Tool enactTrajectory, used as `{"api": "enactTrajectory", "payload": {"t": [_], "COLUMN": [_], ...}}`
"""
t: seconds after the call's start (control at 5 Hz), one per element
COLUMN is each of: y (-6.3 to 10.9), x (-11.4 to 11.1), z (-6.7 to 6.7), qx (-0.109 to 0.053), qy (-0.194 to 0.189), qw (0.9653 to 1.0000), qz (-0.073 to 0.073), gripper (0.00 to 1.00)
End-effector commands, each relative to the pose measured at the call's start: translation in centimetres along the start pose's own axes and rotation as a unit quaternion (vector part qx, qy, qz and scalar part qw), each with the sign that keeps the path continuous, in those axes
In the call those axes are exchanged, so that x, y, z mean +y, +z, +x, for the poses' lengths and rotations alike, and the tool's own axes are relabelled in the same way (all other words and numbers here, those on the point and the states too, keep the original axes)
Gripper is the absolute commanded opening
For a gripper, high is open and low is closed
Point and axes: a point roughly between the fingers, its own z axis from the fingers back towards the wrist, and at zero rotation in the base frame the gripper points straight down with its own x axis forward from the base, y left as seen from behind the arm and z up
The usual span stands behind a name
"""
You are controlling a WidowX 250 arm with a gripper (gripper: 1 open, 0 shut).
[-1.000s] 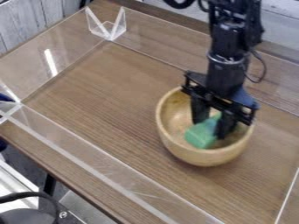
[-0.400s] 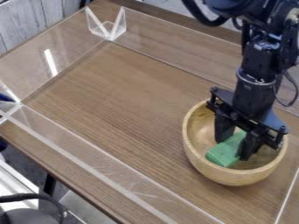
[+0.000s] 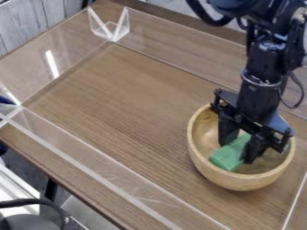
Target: Put the green block in the brown bowl
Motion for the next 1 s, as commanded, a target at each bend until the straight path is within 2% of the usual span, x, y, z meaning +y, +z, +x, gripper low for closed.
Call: {"api": "enactTrajectory", "payload": {"t": [0.0,0.8], "y": [1.8,2.1], "x": [0.4,1.6], "z": [1.1,1.4], "qx": [-0.032,-0.032], "qy": [0.005,0.020], "qw": [0.9995,0.9993], "qz": [-0.001,-0.002], "gripper": [0.00,0.00]}}
